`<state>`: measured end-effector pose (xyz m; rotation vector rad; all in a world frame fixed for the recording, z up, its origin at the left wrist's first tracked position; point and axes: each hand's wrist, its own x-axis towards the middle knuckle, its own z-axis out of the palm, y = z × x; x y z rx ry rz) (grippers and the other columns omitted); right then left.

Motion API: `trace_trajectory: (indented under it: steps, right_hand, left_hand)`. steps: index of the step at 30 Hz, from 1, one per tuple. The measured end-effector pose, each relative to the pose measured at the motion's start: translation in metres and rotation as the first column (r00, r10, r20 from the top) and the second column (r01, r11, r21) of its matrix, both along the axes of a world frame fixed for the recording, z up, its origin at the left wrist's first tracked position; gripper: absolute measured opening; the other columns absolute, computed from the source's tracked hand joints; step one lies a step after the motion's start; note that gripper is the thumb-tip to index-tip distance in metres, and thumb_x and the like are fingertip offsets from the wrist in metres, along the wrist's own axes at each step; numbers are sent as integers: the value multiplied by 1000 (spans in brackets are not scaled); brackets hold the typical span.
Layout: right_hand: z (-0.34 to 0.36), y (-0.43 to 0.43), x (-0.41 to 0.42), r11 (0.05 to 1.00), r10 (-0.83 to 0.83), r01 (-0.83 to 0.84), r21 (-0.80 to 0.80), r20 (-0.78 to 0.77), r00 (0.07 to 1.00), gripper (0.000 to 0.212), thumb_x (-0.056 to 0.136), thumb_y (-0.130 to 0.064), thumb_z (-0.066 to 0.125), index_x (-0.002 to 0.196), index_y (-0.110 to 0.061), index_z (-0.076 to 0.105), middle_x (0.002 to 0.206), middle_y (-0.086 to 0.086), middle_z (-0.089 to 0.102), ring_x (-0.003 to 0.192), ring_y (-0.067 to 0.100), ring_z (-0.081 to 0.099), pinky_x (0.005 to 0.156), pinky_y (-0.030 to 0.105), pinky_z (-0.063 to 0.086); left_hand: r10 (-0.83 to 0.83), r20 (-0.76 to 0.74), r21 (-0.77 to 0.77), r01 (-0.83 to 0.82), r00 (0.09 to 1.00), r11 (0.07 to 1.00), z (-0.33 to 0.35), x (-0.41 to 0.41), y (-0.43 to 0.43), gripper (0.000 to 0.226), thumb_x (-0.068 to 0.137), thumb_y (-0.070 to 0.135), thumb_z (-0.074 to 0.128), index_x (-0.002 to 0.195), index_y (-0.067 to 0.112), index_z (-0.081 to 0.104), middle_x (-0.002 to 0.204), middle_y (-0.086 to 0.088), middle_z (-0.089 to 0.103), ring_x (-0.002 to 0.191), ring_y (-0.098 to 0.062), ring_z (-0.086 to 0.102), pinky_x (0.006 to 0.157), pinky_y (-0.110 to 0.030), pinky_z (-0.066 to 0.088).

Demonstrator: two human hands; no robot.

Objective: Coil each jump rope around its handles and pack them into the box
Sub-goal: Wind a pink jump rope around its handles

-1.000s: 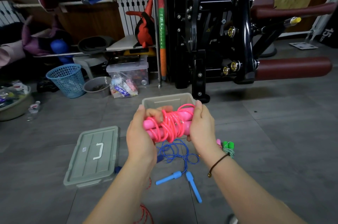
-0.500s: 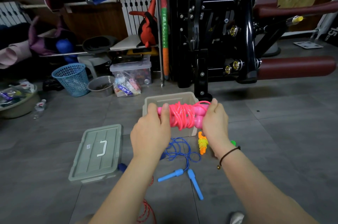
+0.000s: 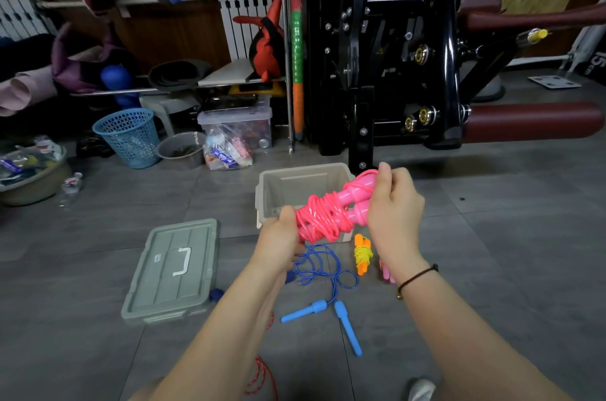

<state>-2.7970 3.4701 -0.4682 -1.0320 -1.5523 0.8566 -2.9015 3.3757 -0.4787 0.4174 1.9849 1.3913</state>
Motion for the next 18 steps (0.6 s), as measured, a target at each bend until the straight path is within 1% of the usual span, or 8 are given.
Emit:
trace_trajectory:
  steps: [2,3,5,6,9,11,14,18]
  right_hand:
    - [0,4,-1,996,-12,5,-93,-79,997,30,96,-38,47,81,-13,54,68,-10,53,65,0,51,58,19,34]
    - [-2,7,-2,989,-8,-9,-147,-110,994,27,93,-42,50,85,-17,56,74,-11,56,71,0,53,65,16,39]
    - [-9,12,-4,970,18,-50,-240,-133,991,28,88,-48,56,89,-21,58,86,-7,61,83,7,58,78,25,46]
    - [-11,13,-5,958,32,-70,-277,-137,990,31,86,-50,57,89,-19,59,90,-4,63,86,10,59,80,29,48]
    - [-12,12,-7,951,58,-102,-292,-154,986,33,86,-49,59,80,-17,56,83,-2,62,76,11,58,68,27,47]
    - [-11,12,-6,966,71,-102,-239,-134,988,34,87,-46,60,72,-17,50,73,-3,58,64,7,52,59,22,42]
    - [-8,13,-5,982,95,-112,-151,-116,989,38,87,-42,61,64,-17,43,58,-6,47,49,1,40,50,18,34]
    - [-7,11,-4,987,155,-157,-35,-64,986,41,89,-36,60,62,-15,39,52,-6,41,48,4,36,47,17,30]
  left_hand:
    - [-24,-1,21,24,1000,999,-1,3,1,31,93,20,28,62,19,27,48,0,24,29,-9,16,36,-13,13]
    - [-16,-34,32,17,999,999,-3,4,2,31,92,18,28,61,18,28,48,-1,25,31,-10,18,36,-14,15]
    - [24,-166,36,-18,986,999,-8,1,4,33,88,24,30,56,15,30,45,-2,33,41,-18,29,45,-21,26]
    - [42,-235,29,-36,971,999,-9,-1,4,33,83,30,30,54,14,33,47,-4,39,48,-22,34,51,-26,30]
    - [48,-296,18,-44,954,999,-10,-6,1,34,79,34,28,53,14,36,58,-10,45,59,-26,39,60,-34,33]
    - [29,-262,22,-24,965,999,-10,-8,-1,37,89,26,29,53,16,31,52,-4,37,52,-24,32,53,-28,28]
    - [-15,-151,40,21,988,999,-7,-3,-5,35,93,17,28,58,18,25,45,2,27,36,-13,23,37,-18,18]
    - [-19,-16,80,21,1000,997,-3,-1,-9,34,94,14,26,61,17,28,44,1,24,28,-7,19,32,-11,14]
